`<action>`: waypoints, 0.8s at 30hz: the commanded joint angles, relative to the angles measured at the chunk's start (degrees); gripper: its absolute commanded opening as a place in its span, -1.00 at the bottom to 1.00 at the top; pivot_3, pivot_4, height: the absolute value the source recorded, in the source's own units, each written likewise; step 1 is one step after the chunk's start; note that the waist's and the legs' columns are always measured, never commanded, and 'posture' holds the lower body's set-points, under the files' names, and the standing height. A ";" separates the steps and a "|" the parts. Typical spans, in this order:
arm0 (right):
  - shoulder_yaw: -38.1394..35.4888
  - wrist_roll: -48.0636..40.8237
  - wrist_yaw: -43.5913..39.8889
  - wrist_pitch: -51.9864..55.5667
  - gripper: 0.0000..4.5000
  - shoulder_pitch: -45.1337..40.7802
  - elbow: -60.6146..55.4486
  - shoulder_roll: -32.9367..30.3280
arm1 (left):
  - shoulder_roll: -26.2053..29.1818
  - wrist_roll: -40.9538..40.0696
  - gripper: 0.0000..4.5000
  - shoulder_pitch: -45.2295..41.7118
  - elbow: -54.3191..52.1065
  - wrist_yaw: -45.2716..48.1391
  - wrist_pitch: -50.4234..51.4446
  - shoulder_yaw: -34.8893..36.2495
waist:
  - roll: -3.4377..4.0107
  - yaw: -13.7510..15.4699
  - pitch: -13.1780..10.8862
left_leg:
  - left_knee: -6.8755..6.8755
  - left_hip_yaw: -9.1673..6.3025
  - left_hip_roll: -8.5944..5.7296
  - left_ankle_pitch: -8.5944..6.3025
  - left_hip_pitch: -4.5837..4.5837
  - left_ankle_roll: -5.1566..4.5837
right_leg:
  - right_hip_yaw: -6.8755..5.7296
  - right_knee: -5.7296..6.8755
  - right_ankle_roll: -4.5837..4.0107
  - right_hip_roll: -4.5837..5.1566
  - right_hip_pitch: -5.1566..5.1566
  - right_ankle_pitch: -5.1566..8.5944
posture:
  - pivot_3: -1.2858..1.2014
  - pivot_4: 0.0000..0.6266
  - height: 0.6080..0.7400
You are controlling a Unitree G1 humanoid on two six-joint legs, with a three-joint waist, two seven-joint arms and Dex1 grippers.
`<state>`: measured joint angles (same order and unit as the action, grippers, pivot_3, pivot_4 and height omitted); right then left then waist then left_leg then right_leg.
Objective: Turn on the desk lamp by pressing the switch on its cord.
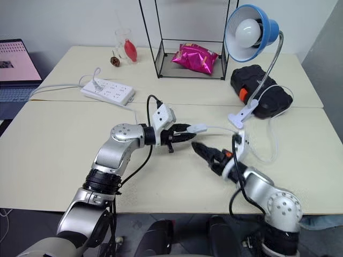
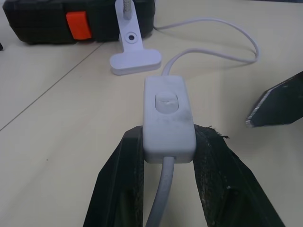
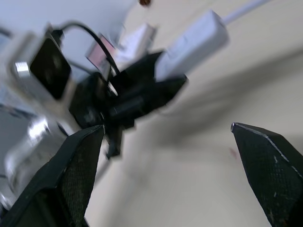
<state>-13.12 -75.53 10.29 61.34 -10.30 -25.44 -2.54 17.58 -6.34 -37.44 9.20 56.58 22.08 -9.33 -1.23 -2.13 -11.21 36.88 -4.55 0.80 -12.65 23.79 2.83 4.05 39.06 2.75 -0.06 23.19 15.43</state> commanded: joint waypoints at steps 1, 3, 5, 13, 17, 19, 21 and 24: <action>-0.21 -3.49 6.12 -5.27 1.00 -4.62 3.87 3.85 | 0.11 -1.67 -0.52 0.76 -5.57 -2.71 5.23 0.08 | 0.00 -0.14 0.00 | 0.00 0.00 0.01 0.00 0.00 0.00 | 0.00 -0.01 -0.02 0.00 0.00 0.00 | 0.03 -0.52 1.00; 0.04 -4.15 7.33 -6.63 1.00 -6.27 5.67 4.95 | 0.10 -2.05 -0.52 0.90 -6.54 -3.53 6.73 0.07 | 0.00 -0.24 0.00 | 0.01 0.02 -0.02 0.00 0.02 0.00 | 0.02 -0.01 -0.05 0.03 0.01 -0.02 | 0.03 -0.52 1.00; 0.45 -4.15 8.02 -7.75 1.00 -7.42 7.06 5.68 | 0.21 -2.12 -0.52 0.72 -6.96 -4.04 7.76 0.03 | 0.00 -0.24 0.00 | 0.01 0.01 -0.02 0.00 0.03 0.00 | 0.00 -0.02 -0.06 0.03 0.01 -0.03 | 0.03 -0.52 1.00; 2.22 -2.85 8.38 -10.35 1.00 -8.38 9.91 6.57 | 0.34 -3.59 -0.52 -0.27 -7.74 -5.99 12.96 0.49 | 0.01 -0.30 0.00 | 0.01 0.01 -0.01 0.00 0.02 0.00 | 0.00 -0.02 -0.06 0.02 0.02 -0.03 | 0.03 -0.52 1.00; 2.68 -1.92 8.44 -12.04 1.00 -8.29 10.77 7.35 | 0.69 -4.22 -0.52 -0.48 -8.52 -6.27 13.99 0.05 | 0.01 -0.41 0.00 | 0.00 0.01 0.00 0.00 0.02 0.00 | 0.00 -0.01 -0.04 0.01 0.02 -0.01 | 0.03 -0.52 1.00; 2.88 -2.03 8.49 -12.40 1.00 -8.16 10.92 7.35 | 0.80 -4.24 -0.52 -0.48 -8.71 -6.33 14.14 -0.09 | 0.01 -0.42 0.00 | 0.00 0.01 -0.01 0.00 0.02 0.00 | 0.01 -0.02 -0.04 0.01 0.02 -0.02 | 0.03 -0.52 1.00; 3.04 -2.08 8.59 -12.70 1.00 -7.87 11.05 7.31 | 0.85 -4.32 -0.52 -0.46 -9.03 -6.35 14.38 -0.14 | 0.01 -0.43 0.00 | 0.00 0.02 -0.01 0.00 0.02 0.00 | 0.01 -0.02 -0.04 0.01 0.03 -0.02 | 0.03 -0.52 1.00; 3.29 -1.75 8.53 -13.33 1.00 -7.58 11.38 7.33 | 0.90 -4.59 -0.52 -0.42 -9.60 -6.36 14.86 -0.24 | 0.01 -0.43 -0.01 | 0.00 0.01 -0.01 0.00 0.02 0.00 | 0.01 -0.02 -0.04 0.01 0.03 -0.02 | 0.03 -0.52 1.00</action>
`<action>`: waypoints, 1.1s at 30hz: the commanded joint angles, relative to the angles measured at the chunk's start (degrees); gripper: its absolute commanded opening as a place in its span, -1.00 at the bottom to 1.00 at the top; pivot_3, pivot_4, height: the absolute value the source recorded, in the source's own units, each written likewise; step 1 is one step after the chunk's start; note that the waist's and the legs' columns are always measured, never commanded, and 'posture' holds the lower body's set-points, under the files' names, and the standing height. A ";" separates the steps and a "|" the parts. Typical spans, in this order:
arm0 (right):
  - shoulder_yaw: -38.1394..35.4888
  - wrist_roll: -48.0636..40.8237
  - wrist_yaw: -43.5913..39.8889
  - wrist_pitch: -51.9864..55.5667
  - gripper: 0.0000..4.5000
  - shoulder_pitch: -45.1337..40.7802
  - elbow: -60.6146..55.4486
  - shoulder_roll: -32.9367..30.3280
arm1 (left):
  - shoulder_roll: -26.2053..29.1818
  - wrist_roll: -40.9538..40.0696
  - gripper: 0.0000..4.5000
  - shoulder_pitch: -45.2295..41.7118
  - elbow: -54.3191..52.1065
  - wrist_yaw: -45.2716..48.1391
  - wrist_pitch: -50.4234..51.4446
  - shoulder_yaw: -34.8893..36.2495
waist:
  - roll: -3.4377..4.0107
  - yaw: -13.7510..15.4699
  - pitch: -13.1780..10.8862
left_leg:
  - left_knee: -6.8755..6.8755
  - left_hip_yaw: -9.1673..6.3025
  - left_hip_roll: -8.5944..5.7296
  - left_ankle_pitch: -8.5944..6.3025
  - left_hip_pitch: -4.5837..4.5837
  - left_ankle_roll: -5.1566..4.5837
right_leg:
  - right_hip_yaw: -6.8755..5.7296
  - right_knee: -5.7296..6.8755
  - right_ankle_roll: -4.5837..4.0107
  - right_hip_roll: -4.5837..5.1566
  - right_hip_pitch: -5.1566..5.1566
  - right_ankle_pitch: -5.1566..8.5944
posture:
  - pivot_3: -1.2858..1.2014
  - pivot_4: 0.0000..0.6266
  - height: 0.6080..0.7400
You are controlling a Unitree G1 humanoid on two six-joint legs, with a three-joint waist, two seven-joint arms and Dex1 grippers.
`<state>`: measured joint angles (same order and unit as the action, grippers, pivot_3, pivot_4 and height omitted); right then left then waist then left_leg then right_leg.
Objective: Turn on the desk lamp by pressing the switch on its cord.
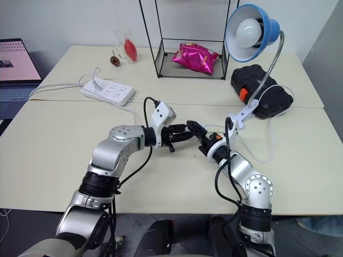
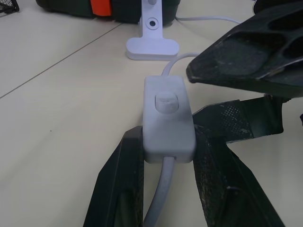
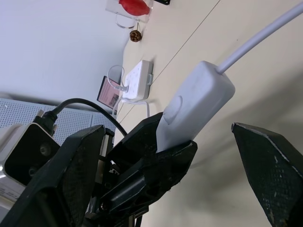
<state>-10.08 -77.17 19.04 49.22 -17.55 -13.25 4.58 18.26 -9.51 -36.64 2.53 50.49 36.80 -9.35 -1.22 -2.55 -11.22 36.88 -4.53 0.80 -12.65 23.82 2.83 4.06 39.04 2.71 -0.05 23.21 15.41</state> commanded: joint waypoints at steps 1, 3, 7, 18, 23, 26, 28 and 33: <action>0.32 -0.02 -0.21 -1.42 1.00 -0.29 -0.69 0.31 | 0.25 -1.53 -0.52 -1.20 -3.08 -0.29 0.24 -0.27 | 0.00 -0.01 0.00 | 0.00 0.00 0.00 0.00 0.00 0.00 | 0.00 0.00 0.00 0.00 0.00 0.00 | 0.03 -0.52 1.00; 0.44 0.20 -0.30 -1.72 1.00 -0.33 -0.47 0.42 | 0.34 -1.73 -0.52 -1.20 -3.19 -0.36 0.29 -0.38 | 0.00 -0.01 0.00 | 0.00 0.00 0.00 0.00 0.00 0.00 | 0.00 0.00 0.02 0.00 0.00 0.01 | 0.03 -0.52 1.00; 0.34 0.37 -0.31 -2.56 0.92 -0.39 0.12 0.81 | 0.55 -1.89 -0.52 -1.11 -3.49 -0.40 0.25 -0.63 | 0.00 -0.01 0.00 | 0.00 0.00 0.00 0.00 0.00 0.00 | 0.00 0.00 0.02 0.00 0.00 0.02 | 0.03 -0.52 1.00; 0.77 0.51 -0.34 -2.90 -0.06 0.86 0.77 1.50 | 1.14 -1.92 -0.52 -0.70 -3.85 -0.26 -0.38 -1.16 | 0.01 -0.03 -0.01 | -0.03 0.00 0.00 0.00 0.01 0.00 | 0.01 -0.03 0.02 0.00 0.01 0.02 | 0.03 -0.52 1.00; 0.93 0.43 -0.32 -3.09 -0.55 1.20 0.78 1.74 | 1.43 -1.95 -0.52 -0.65 -3.64 -0.31 -0.95 -1.56 | 0.01 -0.05 -0.01 | -0.03 0.01 0.00 0.00 0.01 0.00 | 0.01 -0.03 0.02 0.00 0.02 0.02 | 0.03 -0.52 1.00; 1.06 0.19 -0.35 -3.16 -0.73 1.32 0.84 1.70 | 1.58 -1.93 -0.52 -0.62 -3.61 -0.40 -1.30 -1.73 | 0.01 -0.07 -0.01 | -0.04 0.01 0.00 0.00 0.01 0.00 | 0.01 -0.03 0.02 0.00 0.02 0.03 | 0.03 -0.52 1.00; 1.07 0.05 -0.34 -3.23 -0.73 1.36 1.00 1.64 | 1.65 -1.96 -0.52 -0.63 -3.53 -0.53 -1.50 -1.81 | 0.01 -0.08 -0.01 | -0.04 0.01 0.00 0.00 0.01 0.00 | 0.01 -0.04 0.02 0.00 0.02 0.03 | 0.03 -0.52 1.00; 0.90 -0.82 -0.46 -3.59 -0.74 1.49 1.16 1.92 | 1.80 -2.18 -0.52 -0.58 -3.56 -0.77 -1.68 -1.88 | 0.01 -0.09 -0.01 | -0.05 0.01 0.00 0.00 0.01 0.00 | 0.01 -0.04 0.02 0.00 0.02 0.03 | 0.03 -0.52 1.00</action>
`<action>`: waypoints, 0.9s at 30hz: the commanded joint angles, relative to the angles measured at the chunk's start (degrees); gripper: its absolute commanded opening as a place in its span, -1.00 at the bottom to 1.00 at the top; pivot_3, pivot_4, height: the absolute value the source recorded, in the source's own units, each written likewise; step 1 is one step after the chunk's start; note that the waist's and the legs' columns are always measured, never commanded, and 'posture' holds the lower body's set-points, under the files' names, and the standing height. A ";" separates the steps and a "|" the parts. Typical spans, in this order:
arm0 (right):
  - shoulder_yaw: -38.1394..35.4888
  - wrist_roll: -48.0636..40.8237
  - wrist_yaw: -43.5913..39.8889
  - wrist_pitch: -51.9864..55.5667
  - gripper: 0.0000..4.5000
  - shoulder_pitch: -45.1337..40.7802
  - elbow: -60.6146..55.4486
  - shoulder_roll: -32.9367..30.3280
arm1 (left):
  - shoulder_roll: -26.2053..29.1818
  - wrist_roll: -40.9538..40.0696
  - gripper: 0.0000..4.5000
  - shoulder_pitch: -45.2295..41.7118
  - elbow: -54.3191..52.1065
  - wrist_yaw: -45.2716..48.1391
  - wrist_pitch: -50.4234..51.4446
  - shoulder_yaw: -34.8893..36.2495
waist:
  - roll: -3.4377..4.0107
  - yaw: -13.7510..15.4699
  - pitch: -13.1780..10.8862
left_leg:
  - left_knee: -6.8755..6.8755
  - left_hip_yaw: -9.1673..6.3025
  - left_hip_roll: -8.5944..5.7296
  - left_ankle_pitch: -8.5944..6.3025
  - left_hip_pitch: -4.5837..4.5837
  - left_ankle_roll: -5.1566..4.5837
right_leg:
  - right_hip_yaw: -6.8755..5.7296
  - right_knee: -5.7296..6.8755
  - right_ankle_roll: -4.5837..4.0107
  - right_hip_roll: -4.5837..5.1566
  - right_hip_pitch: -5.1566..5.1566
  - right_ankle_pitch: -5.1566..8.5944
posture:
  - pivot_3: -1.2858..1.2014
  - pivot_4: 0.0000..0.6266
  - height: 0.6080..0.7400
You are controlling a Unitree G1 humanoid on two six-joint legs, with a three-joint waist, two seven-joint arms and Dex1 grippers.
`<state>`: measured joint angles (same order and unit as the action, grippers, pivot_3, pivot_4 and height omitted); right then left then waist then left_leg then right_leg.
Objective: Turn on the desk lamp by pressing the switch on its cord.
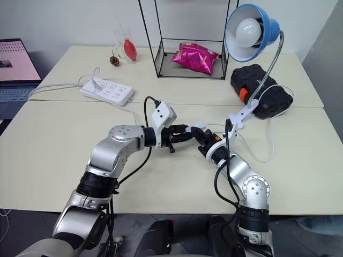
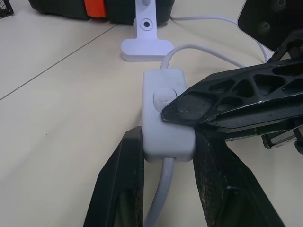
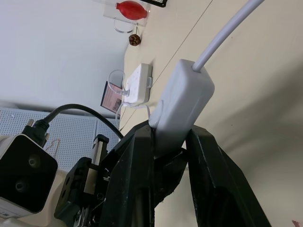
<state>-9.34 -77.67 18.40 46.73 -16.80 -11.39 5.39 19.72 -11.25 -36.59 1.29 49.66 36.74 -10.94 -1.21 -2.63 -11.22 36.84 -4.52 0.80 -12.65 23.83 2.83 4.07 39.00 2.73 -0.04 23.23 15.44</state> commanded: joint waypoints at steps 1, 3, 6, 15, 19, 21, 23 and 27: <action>0.06 -0.54 0.08 -1.31 -0.74 0.83 -0.76 1.24 | 0.37 -0.48 -0.52 -0.62 -2.35 0.00 -1.64 -0.28 | 0.00 -0.01 0.00 | 0.00 0.00 0.00 0.00 0.00 0.00 | 0.00 0.00 0.00 0.00 0.00 0.00 | 0.03 -0.52 1.00; 0.05 -0.61 -0.30 -1.46 -0.43 0.90 -0.90 1.14 | 0.42 -0.56 -0.52 -0.59 -2.36 -0.09 -1.68 -0.29 | 0.00 -0.01 0.00 | 0.00 0.00 0.00 0.00 0.00 0.00 | 0.00 0.00 0.00 0.00 0.00 0.00 | 0.03 -0.52 1.00; 0.27 -0.72 -1.36 -1.64 -0.15 0.97 -1.74 0.94 | 0.55 -0.57 -0.52 -0.52 -2.33 -0.12 -1.77 -0.37 | 0.00 -0.03 0.00 | 0.00 0.00 0.00 0.00 0.00 0.00 | 0.00 -0.01 0.01 0.00 0.00 0.00 | 0.03 -0.52 1.00; 0.54 0.43 -2.58 -3.22 0.38 -0.01 -1.81 0.42 | 0.55 -0.52 -0.52 -0.55 -2.10 -0.15 -2.07 -0.65 | 0.00 -0.09 0.00 | -0.01 0.00 0.00 0.00 0.00 0.00 | 0.01 -0.01 0.01 0.00 0.00 0.01 | 0.03 -0.52 1.00; 0.64 1.05 -2.60 -3.51 0.38 -0.27 -1.11 0.43 | 0.51 -0.51 -0.52 -0.69 -1.99 -0.09 -2.18 -0.70 | 0.00 -0.10 0.00 | -0.02 0.00 0.00 0.00 0.00 0.00 | 0.00 -0.01 0.01 0.00 0.01 0.01 | 0.03 -0.52 1.00; 0.59 1.25 -2.63 -3.51 0.38 -0.42 -0.90 0.49 | 0.55 -0.52 -0.52 -0.72 -2.03 -0.06 -2.20 -0.73 | 0.00 -0.10 0.00 | -0.02 0.00 0.00 0.00 0.00 0.00 | 0.00 -0.01 0.01 0.00 0.01 0.01 | 0.03 -0.52 1.00; 0.60 1.41 -2.61 -3.30 0.38 -0.55 -0.68 0.50 | 0.63 -0.55 -0.52 -0.66 -2.16 -0.04 -2.21 -0.80 | 0.00 -0.10 0.00 | -0.02 0.00 0.00 0.00 0.00 0.00 | 0.01 -0.02 0.01 0.00 0.01 0.01 | 0.03 -0.52 1.00; 0.63 1.50 -2.19 -2.83 0.38 -0.46 -0.19 0.86 | 0.69 -0.63 -0.52 -0.51 -2.44 -0.10 -2.26 -0.98 | 0.00 -0.10 0.00 | -0.02 0.00 0.00 0.00 0.00 0.00 | 0.00 -0.02 0.01 0.00 0.01 0.01 | 0.03 -0.52 1.00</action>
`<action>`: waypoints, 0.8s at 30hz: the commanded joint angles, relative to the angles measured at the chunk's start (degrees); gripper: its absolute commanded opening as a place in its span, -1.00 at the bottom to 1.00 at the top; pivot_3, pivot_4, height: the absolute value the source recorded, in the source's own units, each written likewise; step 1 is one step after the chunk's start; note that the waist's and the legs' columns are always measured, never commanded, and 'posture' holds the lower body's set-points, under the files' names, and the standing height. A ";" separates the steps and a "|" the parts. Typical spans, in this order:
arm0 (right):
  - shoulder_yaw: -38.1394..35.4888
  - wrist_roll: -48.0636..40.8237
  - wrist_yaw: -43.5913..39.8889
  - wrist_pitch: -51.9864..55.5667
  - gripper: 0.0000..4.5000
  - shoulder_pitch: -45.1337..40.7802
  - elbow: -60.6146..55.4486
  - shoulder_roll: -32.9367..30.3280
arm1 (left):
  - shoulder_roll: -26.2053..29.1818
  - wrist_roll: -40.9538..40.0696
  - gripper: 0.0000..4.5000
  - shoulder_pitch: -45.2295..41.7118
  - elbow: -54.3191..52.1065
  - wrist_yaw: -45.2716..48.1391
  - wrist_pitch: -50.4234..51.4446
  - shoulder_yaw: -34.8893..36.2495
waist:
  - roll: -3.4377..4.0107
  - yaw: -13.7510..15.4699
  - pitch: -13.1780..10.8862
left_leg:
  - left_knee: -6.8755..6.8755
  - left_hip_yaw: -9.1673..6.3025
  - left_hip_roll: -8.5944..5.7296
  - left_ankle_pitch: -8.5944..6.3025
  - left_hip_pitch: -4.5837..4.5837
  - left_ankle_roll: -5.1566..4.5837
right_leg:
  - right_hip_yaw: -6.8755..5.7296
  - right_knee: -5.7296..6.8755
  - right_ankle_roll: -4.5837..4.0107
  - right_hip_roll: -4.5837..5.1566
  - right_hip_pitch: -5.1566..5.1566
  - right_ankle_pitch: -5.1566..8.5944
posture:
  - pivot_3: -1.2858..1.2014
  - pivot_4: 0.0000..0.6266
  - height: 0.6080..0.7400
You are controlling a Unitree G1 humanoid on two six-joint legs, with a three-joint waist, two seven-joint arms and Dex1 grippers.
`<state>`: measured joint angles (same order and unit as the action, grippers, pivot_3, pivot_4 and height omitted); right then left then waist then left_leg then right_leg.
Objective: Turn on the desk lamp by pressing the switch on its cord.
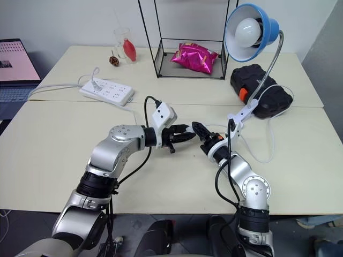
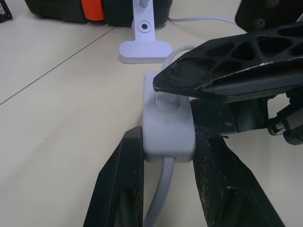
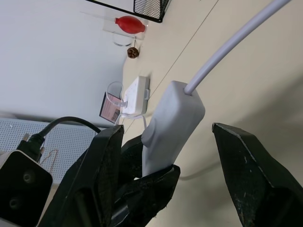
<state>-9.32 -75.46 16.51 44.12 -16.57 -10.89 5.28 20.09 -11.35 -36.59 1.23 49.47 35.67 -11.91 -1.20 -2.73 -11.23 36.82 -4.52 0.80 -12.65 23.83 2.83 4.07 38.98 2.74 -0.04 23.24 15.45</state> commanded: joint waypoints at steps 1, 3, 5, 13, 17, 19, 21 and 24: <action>0.43 -0.73 -0.10 -0.40 0.30 -0.62 -0.56 1.17 | 0.36 -0.53 -0.52 -0.49 -2.41 0.09 -1.22 -0.04 | 0.00 0.00 0.00 | 0.00 0.00 0.00 0.00 0.00 0.00 | 0.00 0.00 0.00 0.00 0.00 0.00 | 0.03 -0.52 1.00; 0.23 -0.73 0.08 -0.58 0.20 -0.55 -0.38 1.33 | 0.40 -0.52 -0.52 -0.48 -2.41 0.08 -1.27 -0.04 | 0.00 0.00 0.00 | 0.00 0.00 0.00 0.00 0.00 0.00 | 0.00 0.00 0.00 0.00 0.00 0.00 | 0.03 -0.52 1.00; 0.21 -0.71 -0.04 -0.59 -0.05 -0.55 -0.34 1.31 | 0.49 -0.51 -0.52 -0.44 -2.44 0.07 -1.27 -0.01 | 0.00 -0.01 0.00 | -0.01 0.00 0.00 0.00 0.00 0.00 | 0.00 0.00 0.00 0.00 0.00 0.00 | 0.03 -0.52 1.00; 0.85 -0.27 -0.81 -0.31 -0.73 -0.40 -0.20 1.00 | 0.75 -0.64 -0.52 -0.25 -2.78 -0.25 -1.25 0.11 | 0.01 -0.07 -0.01 | -0.02 0.00 0.00 0.00 0.02 0.00 | 0.00 -0.02 0.00 0.00 0.01 0.00 | 0.03 -0.52 1.00; 0.98 0.43 -1.08 -0.41 -0.73 -0.50 0.04 0.76 | 0.81 -0.88 -0.52 -0.28 -2.94 -0.45 -1.14 0.13 | 0.01 -0.10 -0.01 | -0.03 0.01 0.00 0.00 0.02 0.00 | 0.00 -0.02 -0.01 0.00 0.02 0.01 | 0.03 -0.52 1.00; 0.96 0.58 -1.20 -0.35 -0.73 -0.55 0.09 0.68 | 0.86 -0.95 -0.52 -0.32 -2.97 -0.57 -1.18 0.07 | 0.01 -0.10 -0.01 | -0.04 0.01 0.00 0.00 0.02 0.00 | 0.00 -0.02 -0.01 0.00 0.02 0.01 | 0.03 -0.52 1.00; 0.95 0.82 -1.34 -0.41 -0.73 -0.59 0.14 0.60 | 0.87 -1.02 -0.52 -0.39 -2.90 -0.65 -1.25 0.05 | 0.01 -0.10 -0.01 | -0.04 0.01 0.00 0.00 0.02 0.00 | 0.00 -0.02 -0.01 0.00 0.02 0.01 | 0.03 -0.52 1.00; 0.83 0.95 -1.60 -0.52 -0.57 -0.47 0.06 0.45 | 0.82 -1.07 -0.52 -0.53 -2.75 -0.80 -1.38 0.05 | 0.01 -0.10 -0.01 | -0.04 0.01 0.00 0.00 0.02 0.00 | 0.00 -0.03 -0.01 0.00 0.02 0.01 | 0.03 -0.52 1.00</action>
<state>-8.67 -75.28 14.95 44.13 -16.96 -10.25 5.40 20.49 -12.42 -36.47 1.10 48.87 35.55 -11.90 -1.19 -2.83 -11.24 36.78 -4.51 0.80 -12.66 23.85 2.83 4.08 38.95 2.73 -0.04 23.26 15.46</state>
